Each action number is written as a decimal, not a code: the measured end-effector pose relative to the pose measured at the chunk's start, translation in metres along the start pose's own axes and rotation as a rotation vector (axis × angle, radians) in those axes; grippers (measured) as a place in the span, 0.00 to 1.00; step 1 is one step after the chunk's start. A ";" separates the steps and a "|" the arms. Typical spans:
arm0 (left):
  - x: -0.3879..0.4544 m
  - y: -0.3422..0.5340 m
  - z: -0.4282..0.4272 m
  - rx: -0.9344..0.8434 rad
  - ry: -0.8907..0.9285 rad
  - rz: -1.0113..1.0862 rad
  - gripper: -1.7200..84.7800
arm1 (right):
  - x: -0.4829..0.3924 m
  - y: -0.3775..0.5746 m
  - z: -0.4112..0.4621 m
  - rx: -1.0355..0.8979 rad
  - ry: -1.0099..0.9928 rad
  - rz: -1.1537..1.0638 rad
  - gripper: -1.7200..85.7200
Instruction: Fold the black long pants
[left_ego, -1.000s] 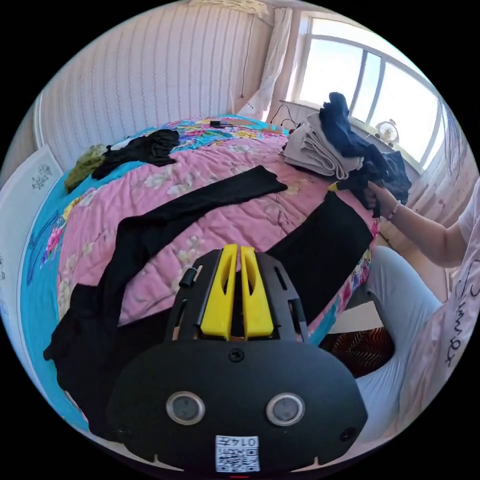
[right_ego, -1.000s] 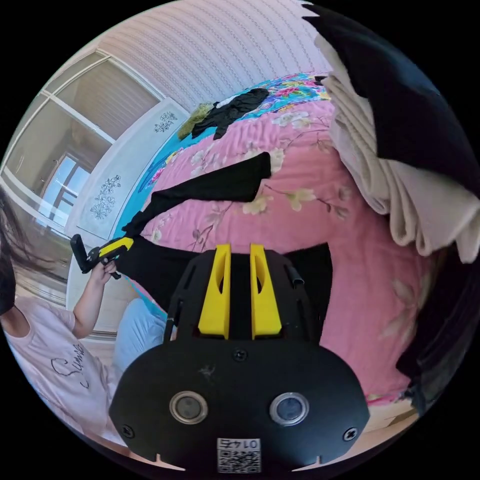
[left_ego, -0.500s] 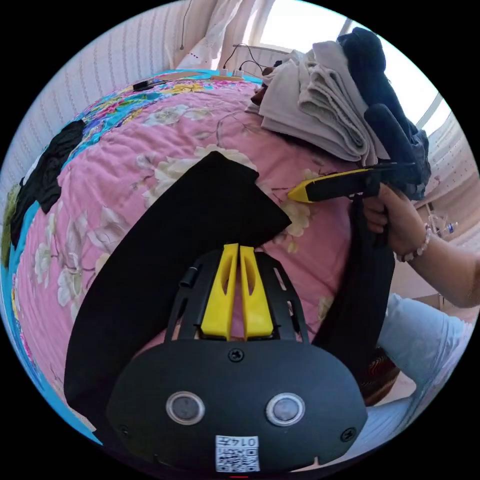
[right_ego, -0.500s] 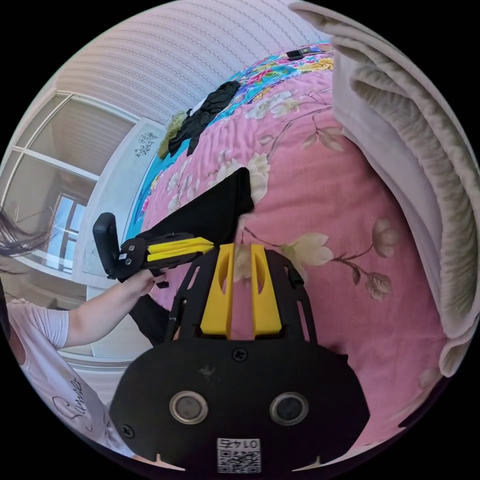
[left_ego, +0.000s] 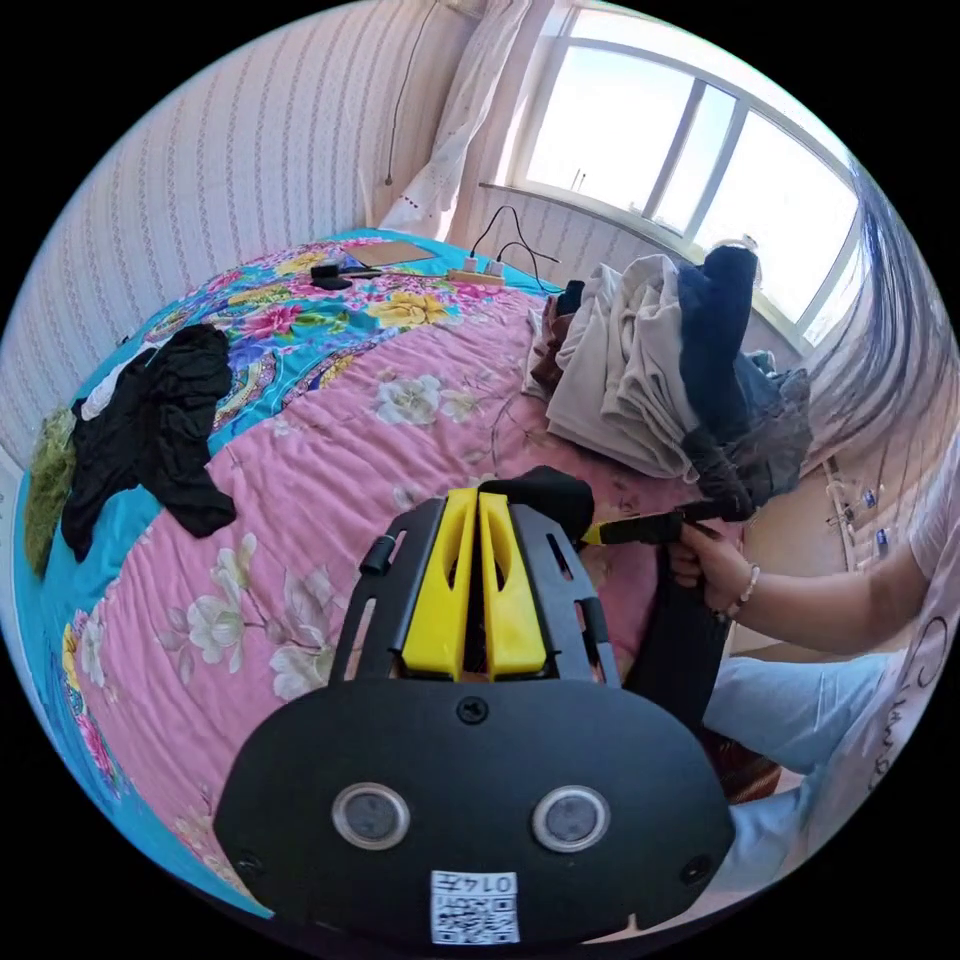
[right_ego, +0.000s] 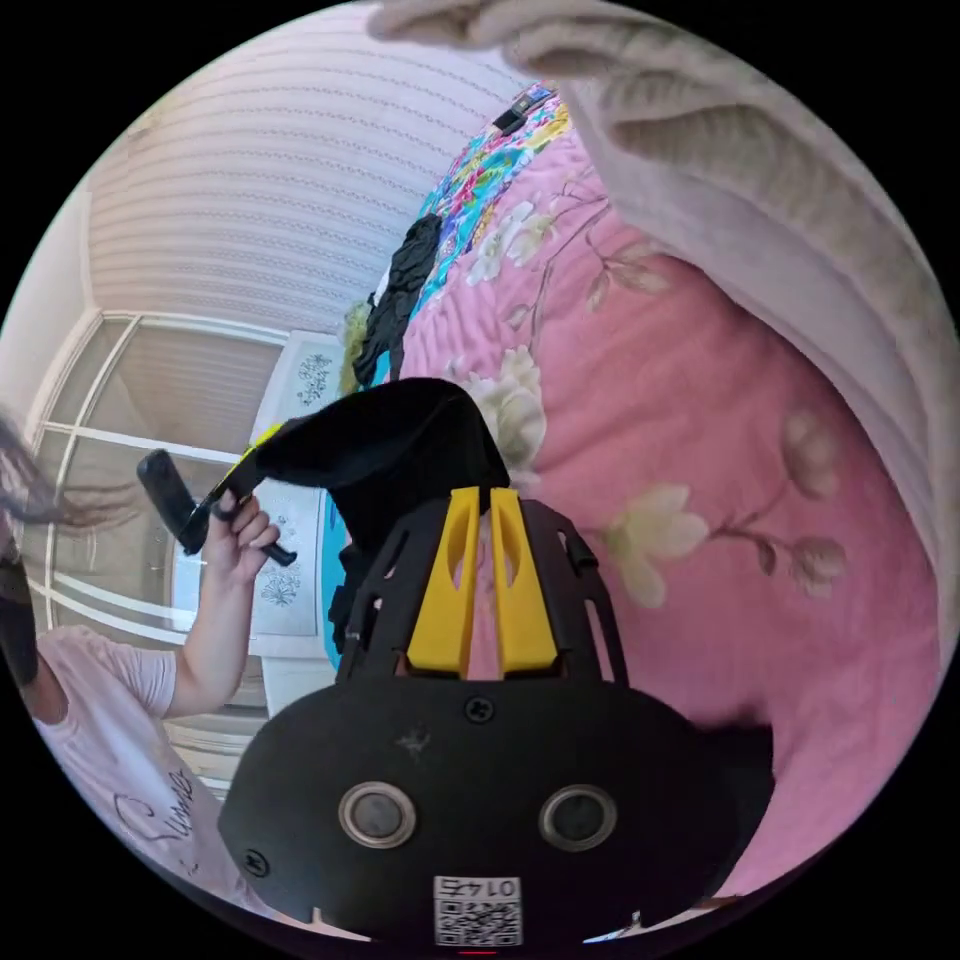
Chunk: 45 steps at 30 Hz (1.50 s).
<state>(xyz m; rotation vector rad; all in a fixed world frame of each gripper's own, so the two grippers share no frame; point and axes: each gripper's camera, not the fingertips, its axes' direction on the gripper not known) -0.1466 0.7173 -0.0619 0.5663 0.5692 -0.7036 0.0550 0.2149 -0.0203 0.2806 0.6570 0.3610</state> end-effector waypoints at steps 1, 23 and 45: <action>-0.004 -0.012 0.001 0.000 0.028 -0.002 0.01 | -0.003 0.008 -0.006 0.009 -0.005 0.010 0.04; -0.062 0.033 -0.105 0.048 0.041 -0.249 0.01 | -0.080 0.044 0.004 0.121 0.015 0.277 0.03; -0.039 0.629 -0.579 0.226 -0.560 -1.603 0.02 | -0.718 0.077 0.548 -0.936 0.099 -1.167 0.08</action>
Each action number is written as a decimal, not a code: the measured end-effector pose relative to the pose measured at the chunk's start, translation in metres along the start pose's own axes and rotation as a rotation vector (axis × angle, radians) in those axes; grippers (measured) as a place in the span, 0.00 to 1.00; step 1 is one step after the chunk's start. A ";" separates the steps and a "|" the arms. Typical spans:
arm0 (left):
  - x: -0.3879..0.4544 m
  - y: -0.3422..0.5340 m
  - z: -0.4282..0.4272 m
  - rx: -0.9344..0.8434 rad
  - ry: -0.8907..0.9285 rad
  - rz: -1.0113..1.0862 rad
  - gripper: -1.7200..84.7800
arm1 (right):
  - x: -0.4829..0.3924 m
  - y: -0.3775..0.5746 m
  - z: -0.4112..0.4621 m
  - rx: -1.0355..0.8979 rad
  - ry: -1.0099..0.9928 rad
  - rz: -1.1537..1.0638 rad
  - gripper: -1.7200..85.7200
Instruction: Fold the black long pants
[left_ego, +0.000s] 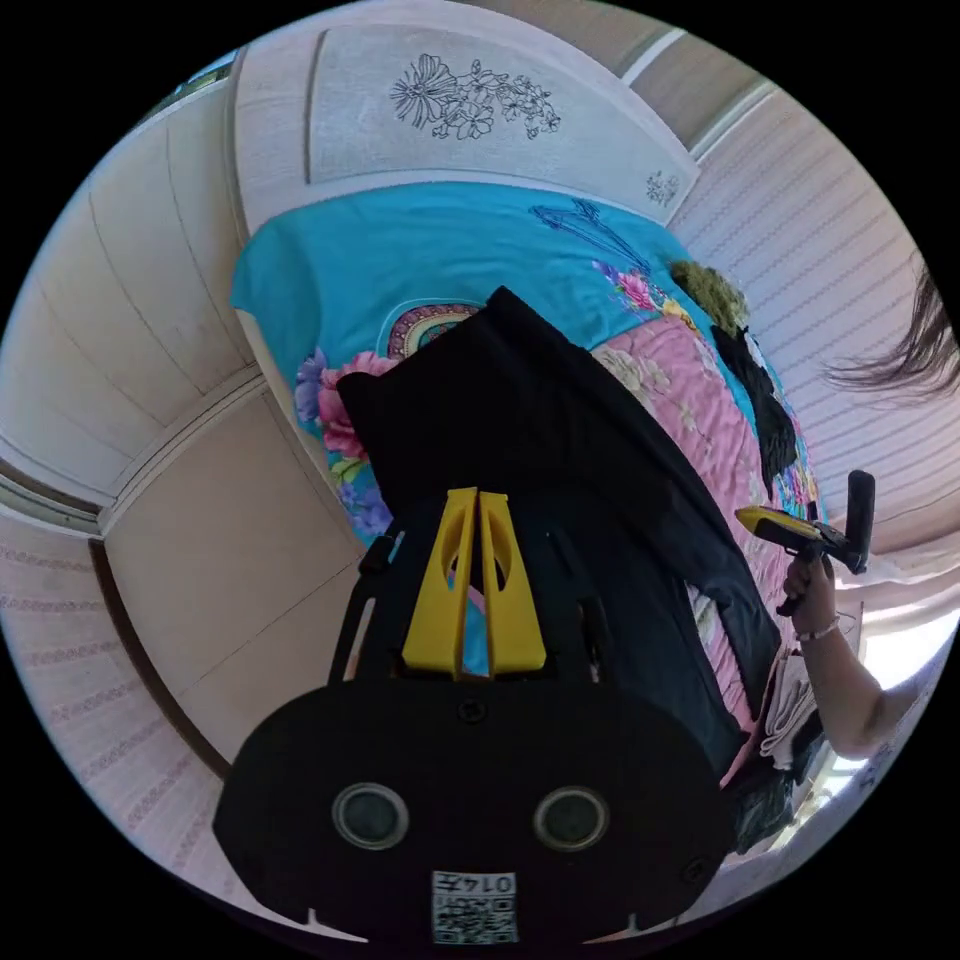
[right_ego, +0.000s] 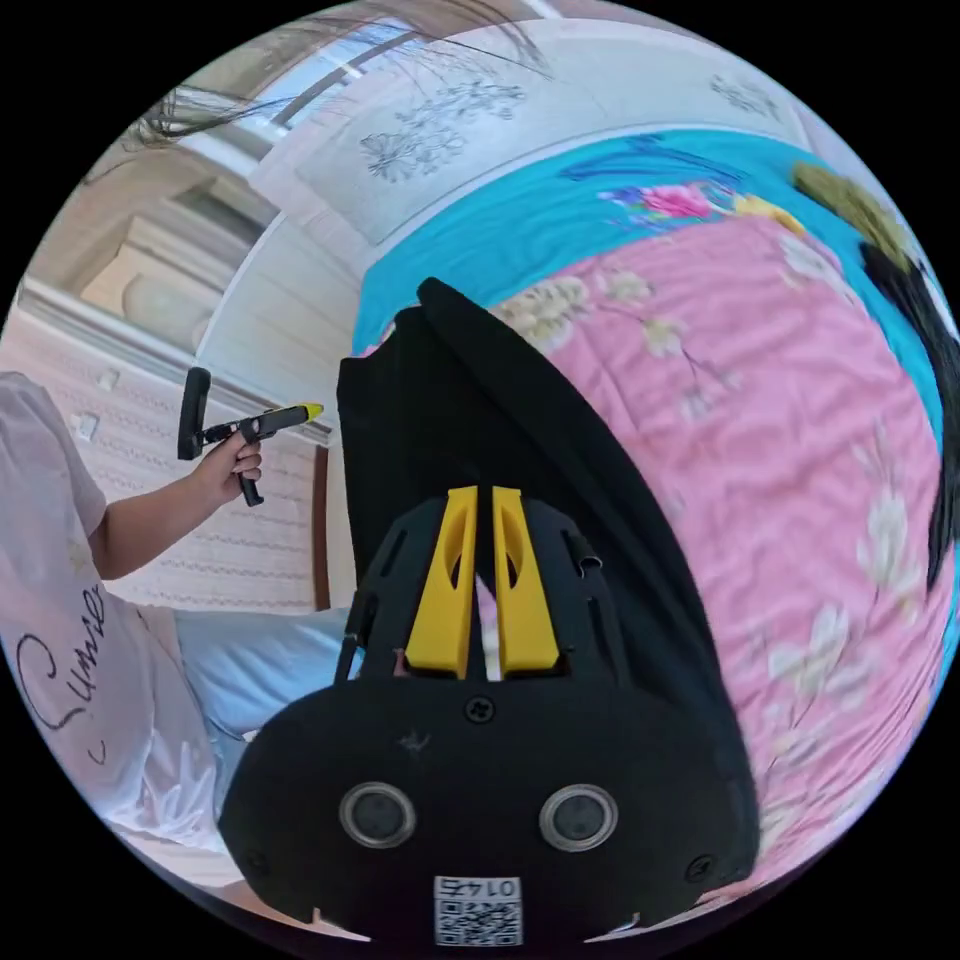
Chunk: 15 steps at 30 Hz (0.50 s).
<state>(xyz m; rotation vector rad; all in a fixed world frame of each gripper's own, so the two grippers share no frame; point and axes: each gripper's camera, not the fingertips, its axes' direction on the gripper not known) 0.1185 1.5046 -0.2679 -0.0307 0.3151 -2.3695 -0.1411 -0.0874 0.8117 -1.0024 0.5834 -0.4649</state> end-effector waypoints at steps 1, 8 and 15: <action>-0.019 -0.010 -0.008 0.026 0.008 -0.039 0.03 | -0.010 -0.027 0.007 -0.012 0.013 -0.038 0.09; -0.086 -0.044 -0.014 0.021 0.054 -0.187 0.09 | -0.095 -0.250 0.124 -0.191 0.165 -0.289 0.20; -0.111 -0.068 -0.029 -0.043 0.081 -0.185 0.07 | -0.072 -0.313 0.139 -0.251 0.223 -0.213 0.06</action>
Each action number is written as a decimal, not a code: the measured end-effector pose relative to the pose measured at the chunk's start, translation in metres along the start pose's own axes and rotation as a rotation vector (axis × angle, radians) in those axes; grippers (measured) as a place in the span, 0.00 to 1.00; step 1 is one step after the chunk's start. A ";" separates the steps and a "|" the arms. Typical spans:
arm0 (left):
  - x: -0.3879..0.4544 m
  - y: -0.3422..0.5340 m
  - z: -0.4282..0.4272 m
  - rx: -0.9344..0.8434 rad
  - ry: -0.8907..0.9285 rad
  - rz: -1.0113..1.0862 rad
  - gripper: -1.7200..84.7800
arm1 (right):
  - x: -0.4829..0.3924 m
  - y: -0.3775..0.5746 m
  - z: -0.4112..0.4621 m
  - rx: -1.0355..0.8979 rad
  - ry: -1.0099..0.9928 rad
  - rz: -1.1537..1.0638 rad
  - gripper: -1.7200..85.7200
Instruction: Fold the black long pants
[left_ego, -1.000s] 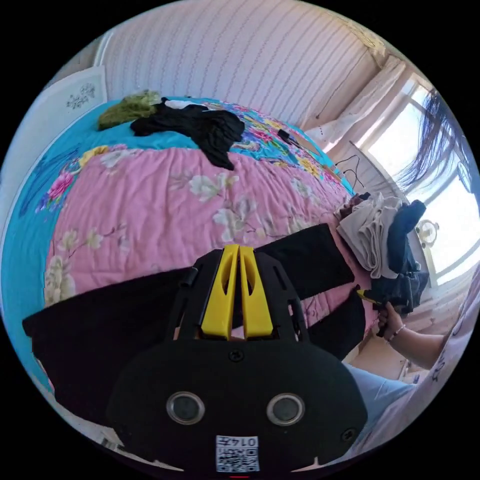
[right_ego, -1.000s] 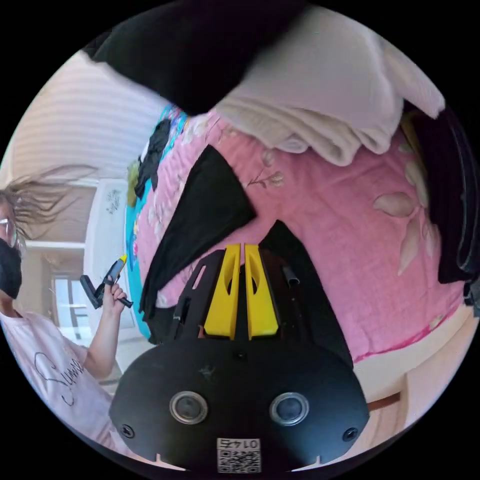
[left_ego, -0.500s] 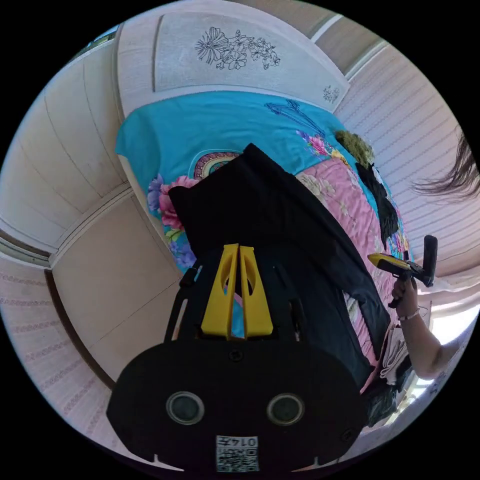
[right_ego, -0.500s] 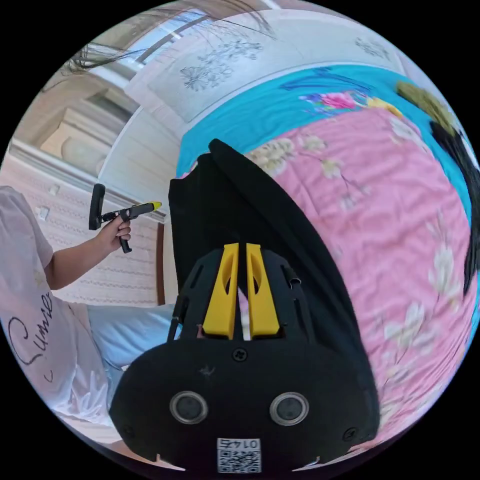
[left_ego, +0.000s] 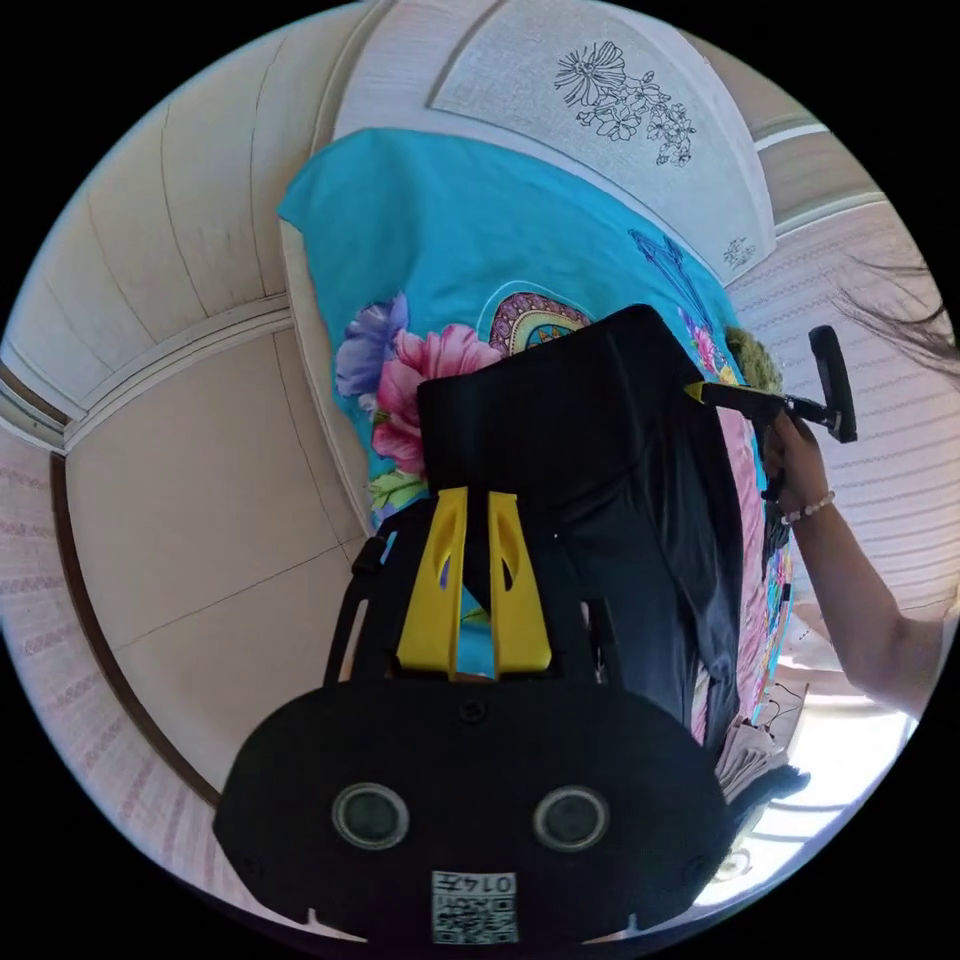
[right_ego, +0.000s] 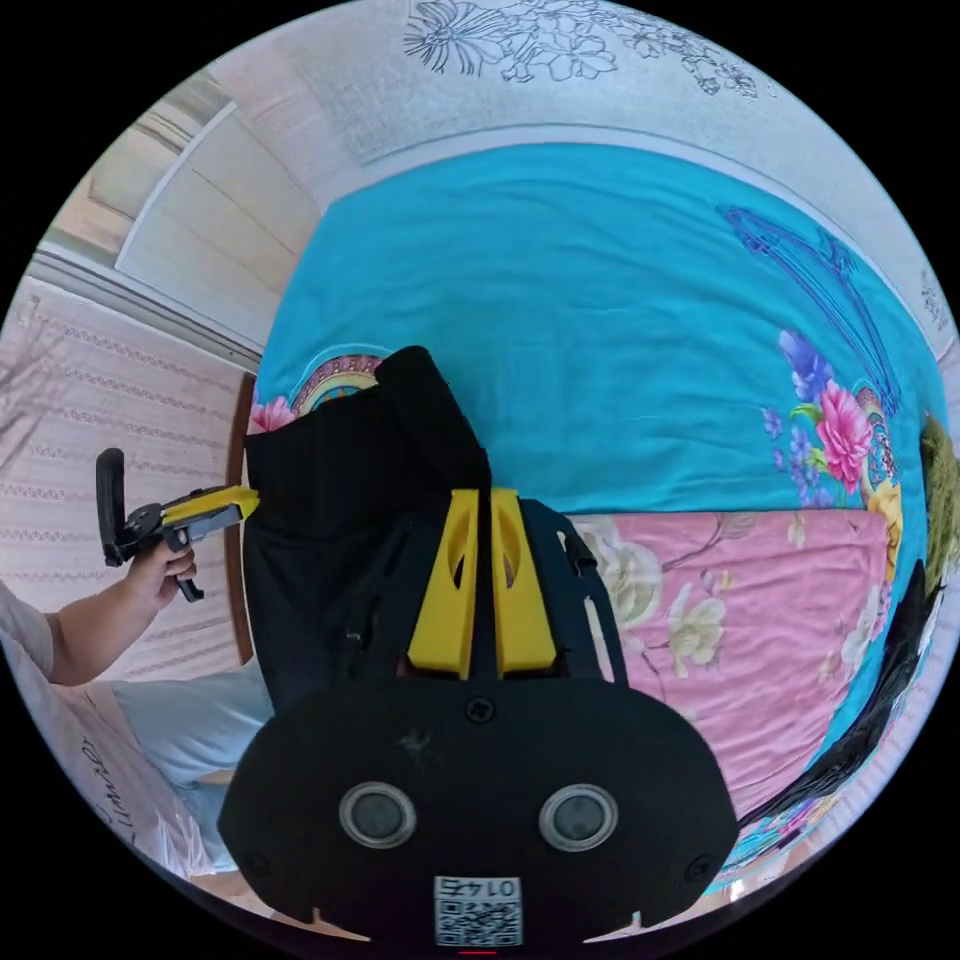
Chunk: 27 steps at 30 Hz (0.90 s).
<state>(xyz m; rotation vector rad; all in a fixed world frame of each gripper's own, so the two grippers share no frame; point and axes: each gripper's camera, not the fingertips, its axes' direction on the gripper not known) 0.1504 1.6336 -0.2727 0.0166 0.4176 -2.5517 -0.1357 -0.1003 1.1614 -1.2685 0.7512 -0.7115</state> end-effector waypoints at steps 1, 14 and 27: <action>-0.002 -0.005 -0.004 -0.009 -0.003 0.019 0.07 | 0.006 -0.001 -0.002 0.006 0.005 0.016 0.06; -0.023 -0.038 -0.089 0.003 0.046 0.060 0.07 | 0.085 0.169 -0.012 0.303 -0.266 0.299 0.06; -0.027 -0.064 -0.094 -0.185 0.170 -0.076 0.11 | -0.127 0.802 0.159 0.745 -1.131 1.440 0.04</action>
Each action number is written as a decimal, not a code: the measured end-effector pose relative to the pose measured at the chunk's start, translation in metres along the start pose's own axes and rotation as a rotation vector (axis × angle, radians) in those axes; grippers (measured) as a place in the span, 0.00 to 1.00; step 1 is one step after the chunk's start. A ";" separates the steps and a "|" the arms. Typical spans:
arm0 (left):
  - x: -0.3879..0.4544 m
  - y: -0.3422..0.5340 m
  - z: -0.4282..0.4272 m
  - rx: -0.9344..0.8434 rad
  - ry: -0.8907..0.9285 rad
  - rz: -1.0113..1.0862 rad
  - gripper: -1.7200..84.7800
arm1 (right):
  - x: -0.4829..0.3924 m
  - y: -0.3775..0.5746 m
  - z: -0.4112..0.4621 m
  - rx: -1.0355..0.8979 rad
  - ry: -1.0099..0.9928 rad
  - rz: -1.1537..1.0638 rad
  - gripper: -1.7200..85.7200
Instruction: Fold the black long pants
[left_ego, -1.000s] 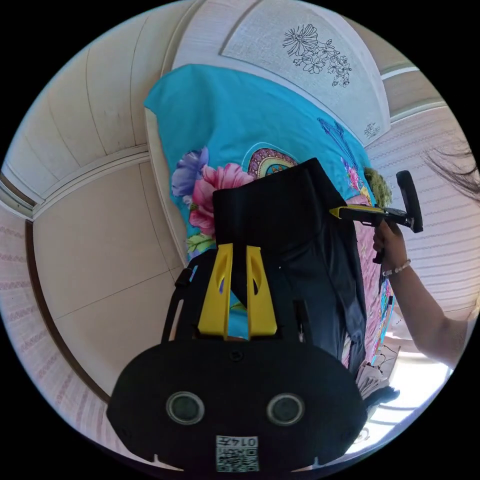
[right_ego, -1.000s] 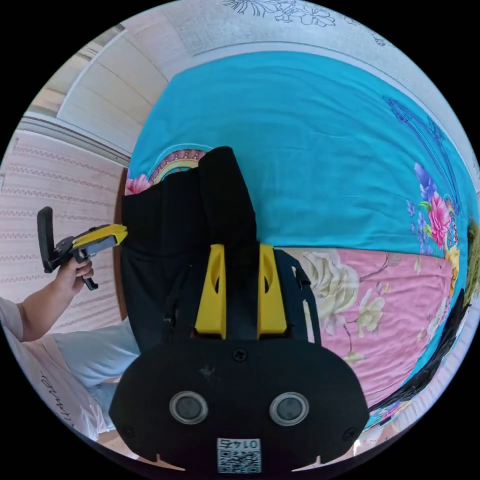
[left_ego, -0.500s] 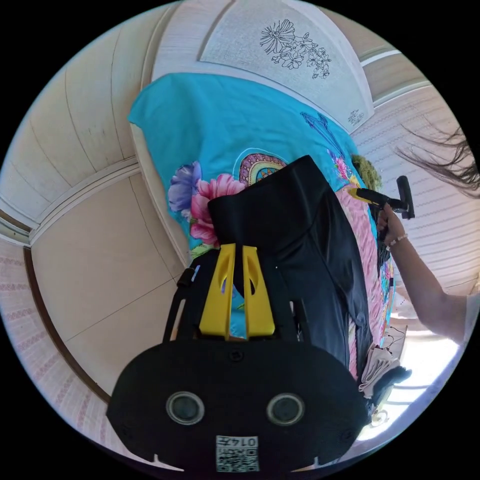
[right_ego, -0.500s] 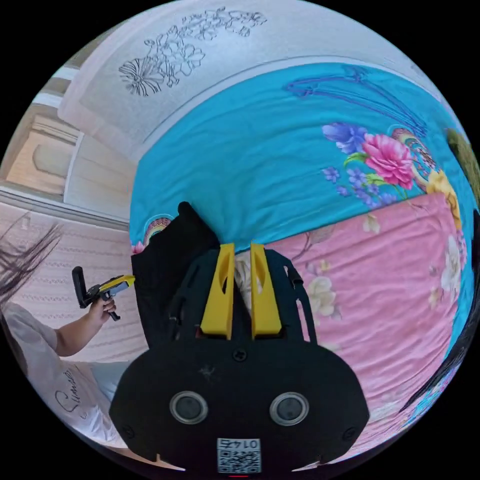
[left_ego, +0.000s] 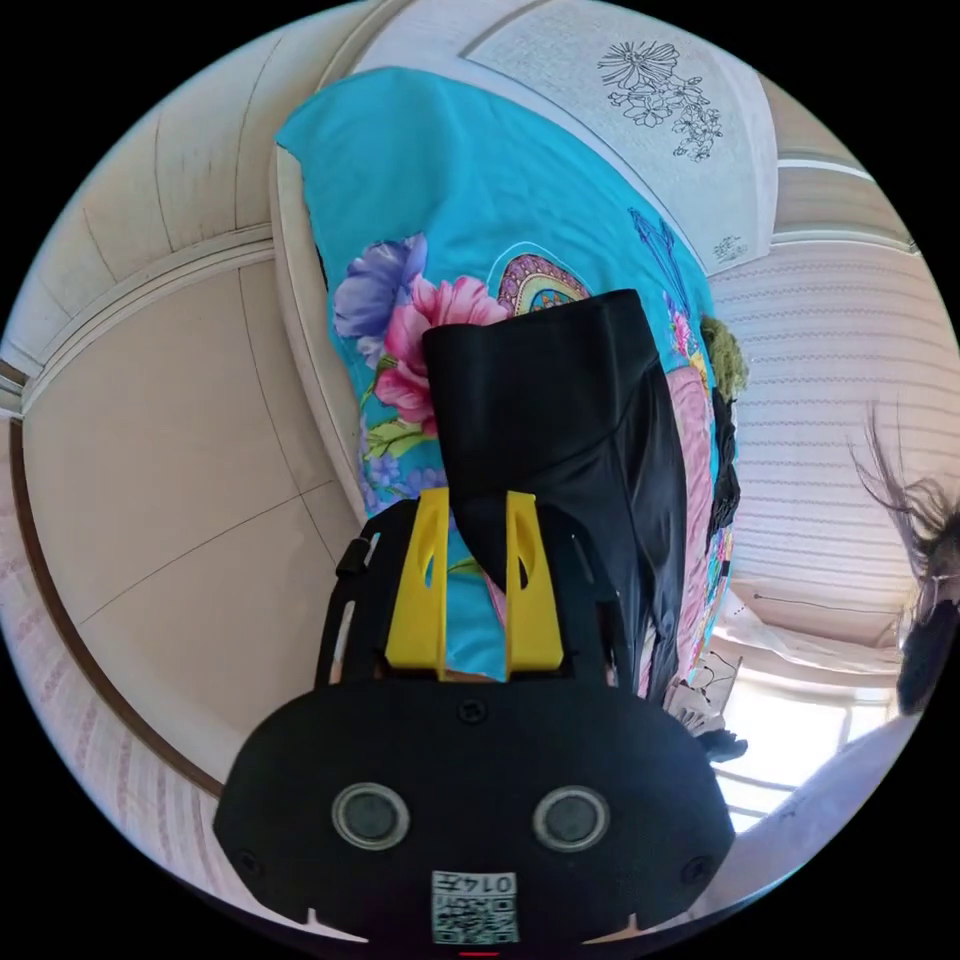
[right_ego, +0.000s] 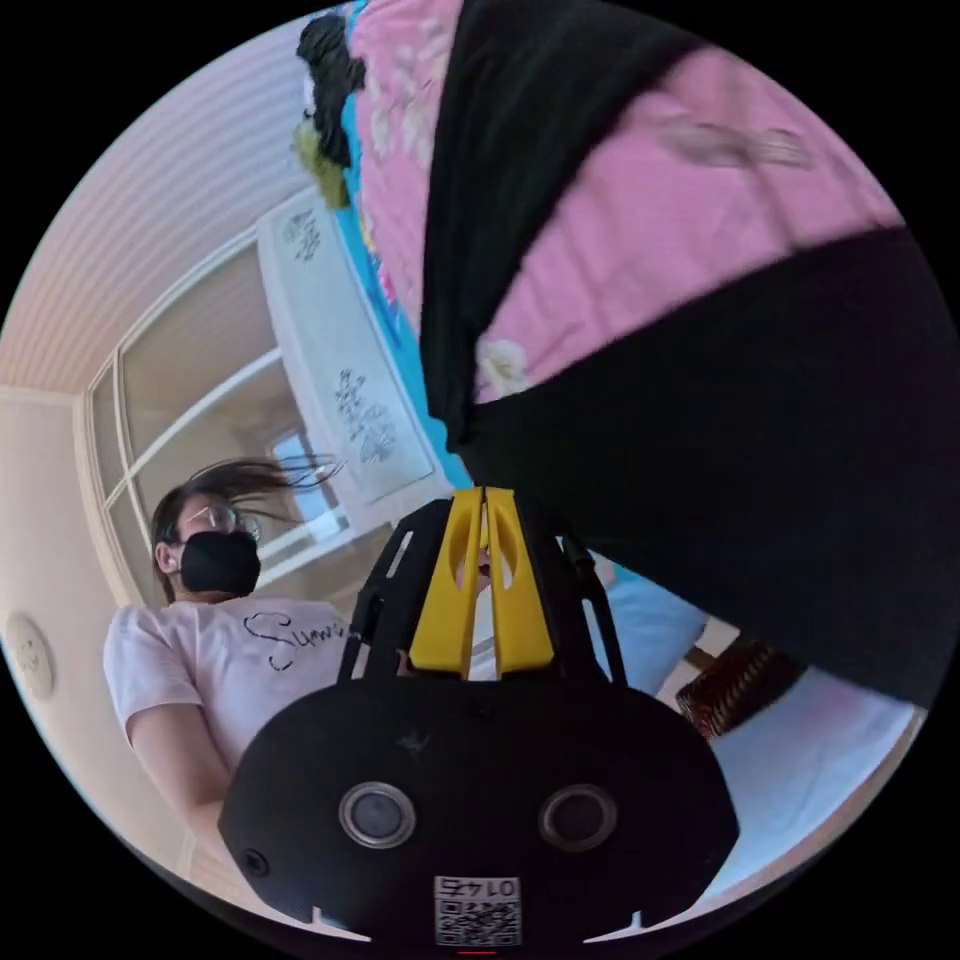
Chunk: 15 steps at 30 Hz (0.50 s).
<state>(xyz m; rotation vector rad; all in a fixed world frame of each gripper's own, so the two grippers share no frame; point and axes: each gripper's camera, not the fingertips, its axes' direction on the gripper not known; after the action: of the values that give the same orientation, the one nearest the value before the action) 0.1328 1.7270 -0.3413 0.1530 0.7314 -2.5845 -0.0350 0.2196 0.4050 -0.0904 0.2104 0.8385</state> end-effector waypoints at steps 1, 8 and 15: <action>0.004 -0.010 -0.001 -0.039 -0.001 0.003 0.10 | 0.016 0.016 -0.020 0.048 0.039 0.050 0.04; 0.054 -0.040 0.000 -0.177 -0.156 0.117 0.07 | 0.155 0.149 -0.202 0.504 0.074 0.336 0.12; 0.100 -0.043 0.023 -0.187 -0.304 0.109 0.08 | 0.251 0.204 -0.296 0.780 -0.078 0.437 0.18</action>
<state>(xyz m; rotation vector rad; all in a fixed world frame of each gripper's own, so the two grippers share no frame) 0.0246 1.7088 -0.3238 -0.2464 0.8187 -2.3487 -0.0686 0.4900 0.0619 0.7410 0.4802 1.1370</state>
